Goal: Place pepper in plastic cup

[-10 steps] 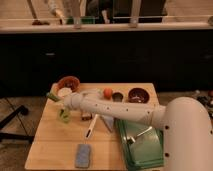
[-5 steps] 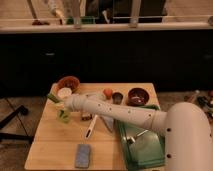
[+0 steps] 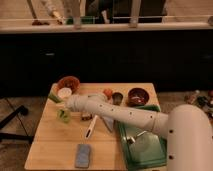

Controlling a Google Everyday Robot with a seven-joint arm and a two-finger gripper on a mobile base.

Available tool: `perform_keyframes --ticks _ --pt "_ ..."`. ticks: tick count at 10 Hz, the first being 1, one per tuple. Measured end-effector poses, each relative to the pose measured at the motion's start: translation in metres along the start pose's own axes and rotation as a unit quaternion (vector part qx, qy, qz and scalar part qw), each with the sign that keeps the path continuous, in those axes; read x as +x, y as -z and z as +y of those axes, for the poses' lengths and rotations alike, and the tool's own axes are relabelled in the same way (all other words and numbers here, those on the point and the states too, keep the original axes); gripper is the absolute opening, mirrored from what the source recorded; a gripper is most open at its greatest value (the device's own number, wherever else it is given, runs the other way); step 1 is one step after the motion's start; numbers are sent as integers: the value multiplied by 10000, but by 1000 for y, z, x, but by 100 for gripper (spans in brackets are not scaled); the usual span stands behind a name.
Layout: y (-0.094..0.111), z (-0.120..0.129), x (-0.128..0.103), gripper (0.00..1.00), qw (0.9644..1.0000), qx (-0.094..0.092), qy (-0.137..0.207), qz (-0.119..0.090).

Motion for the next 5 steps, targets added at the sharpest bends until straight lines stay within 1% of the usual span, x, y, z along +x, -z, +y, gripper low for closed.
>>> perform_keyframes --ticks 5 --pt "3 -8 4 0 10000 69 28 -55"
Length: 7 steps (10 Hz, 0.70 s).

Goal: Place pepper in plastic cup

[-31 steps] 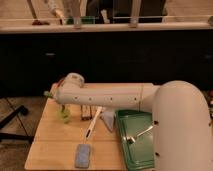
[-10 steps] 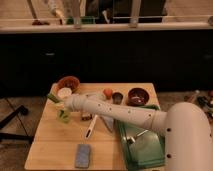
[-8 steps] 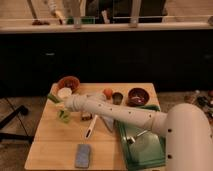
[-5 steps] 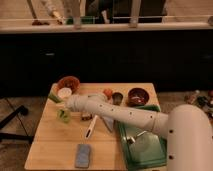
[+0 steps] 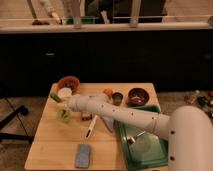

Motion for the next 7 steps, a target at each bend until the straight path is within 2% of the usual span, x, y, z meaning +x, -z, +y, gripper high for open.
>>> perform_keyframes --ticks 3,7 --pt "-5 -3 1 0 9999 -63 37 -75" --pt "-7 -4 3 0 9993 -187 59 -309"
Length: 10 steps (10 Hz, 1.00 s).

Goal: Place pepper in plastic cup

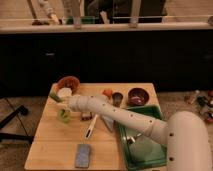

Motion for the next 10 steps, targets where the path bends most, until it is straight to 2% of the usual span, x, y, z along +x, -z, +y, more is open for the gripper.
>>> perform_keyframes --ticks 2,5,10 --pt "2 0 -1 0 9998 -85 4 -170" --pt "3 2 -3 0 9993 -189 46 -307" --pt "5 2 -2 0 9990 -237 26 -366"
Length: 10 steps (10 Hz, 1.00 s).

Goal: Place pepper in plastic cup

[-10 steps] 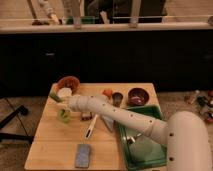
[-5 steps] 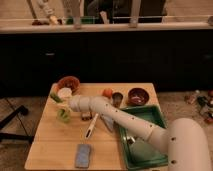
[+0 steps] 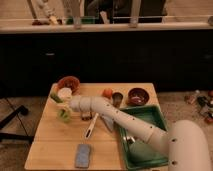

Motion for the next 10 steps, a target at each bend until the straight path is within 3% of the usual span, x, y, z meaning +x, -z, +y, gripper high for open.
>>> perform_keyframes --ticks 4,10 --pt "1 0 1 3 10000 -1 -18 13" --pt "5 -1 0 64 10000 19 -41 -18"
